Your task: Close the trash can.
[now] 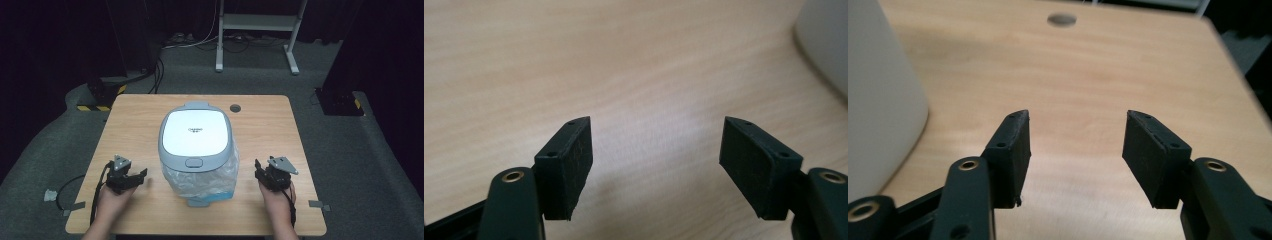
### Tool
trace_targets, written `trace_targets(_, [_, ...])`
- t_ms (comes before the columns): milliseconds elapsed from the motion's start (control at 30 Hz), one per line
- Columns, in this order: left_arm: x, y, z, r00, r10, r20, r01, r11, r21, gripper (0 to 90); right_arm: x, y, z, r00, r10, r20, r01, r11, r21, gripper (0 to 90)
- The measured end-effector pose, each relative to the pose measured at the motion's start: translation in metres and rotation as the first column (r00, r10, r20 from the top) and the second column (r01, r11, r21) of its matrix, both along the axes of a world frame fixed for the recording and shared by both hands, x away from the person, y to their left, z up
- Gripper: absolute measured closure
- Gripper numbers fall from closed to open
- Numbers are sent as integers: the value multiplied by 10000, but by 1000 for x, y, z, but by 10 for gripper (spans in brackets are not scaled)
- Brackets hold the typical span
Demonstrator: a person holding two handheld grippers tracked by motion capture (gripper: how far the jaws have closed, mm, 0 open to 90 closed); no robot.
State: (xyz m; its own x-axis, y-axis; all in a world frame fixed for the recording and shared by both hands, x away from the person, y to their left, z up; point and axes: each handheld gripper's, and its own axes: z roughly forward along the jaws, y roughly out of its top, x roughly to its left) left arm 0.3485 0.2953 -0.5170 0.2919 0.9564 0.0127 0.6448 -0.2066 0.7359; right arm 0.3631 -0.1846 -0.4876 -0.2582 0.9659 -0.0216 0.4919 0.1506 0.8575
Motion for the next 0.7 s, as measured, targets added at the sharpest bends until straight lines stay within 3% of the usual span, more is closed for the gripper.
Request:
trace_targets(67, [0,-3,-7,9998,-124,-173,125,9999,41,294,-3,-1,-11,9999,-11,-140,8,9998,-210,471])
trace_targets(100, [-1,-4,-9,9999,-145,-36,144,9998,-166,283,-5,-1,-15,9998,0,-205,-6,9995,-308,474])
trace_targets(167, [-3,-5,-10,9998,-202,64,203,9996,-184,295,-7,-2,-26,9984,152,-536,-179,9985,-514,482])
trace_targets(200, [-4,-5,-10,9995,-308,104,310,9993,-189,301,-7,-1,-32,9957,310,-871,-366,9973,-636,484])
trace_targets(233, [-5,-5,-10,9991,-392,134,394,9991,-168,301,-4,-1,-35,9872,331,-1563,-458,9959,-780,469])
trace_targets(267, [-5,-5,-10,9989,-439,140,441,9989,-178,301,-1,-2,-36,9820,219,-1877,-323,9981,-527,416])
trace_targets(333, [-7,-5,-11,9986,-513,146,516,9985,-208,291,2,-3,-36,9797,265,-1986,-298,9995,-133,389])
trace_targets(433, [-7,-5,-11,9977,-655,157,658,9976,-192,286,4,3,-36,9792,384,-1991,-498,9974,-524,341])
trace_targets(700, [-8,-6,-11,9958,-891,194,895,9958,-203,285,5,4,-36,9781,161,-2076,-272,9983,-510,292])
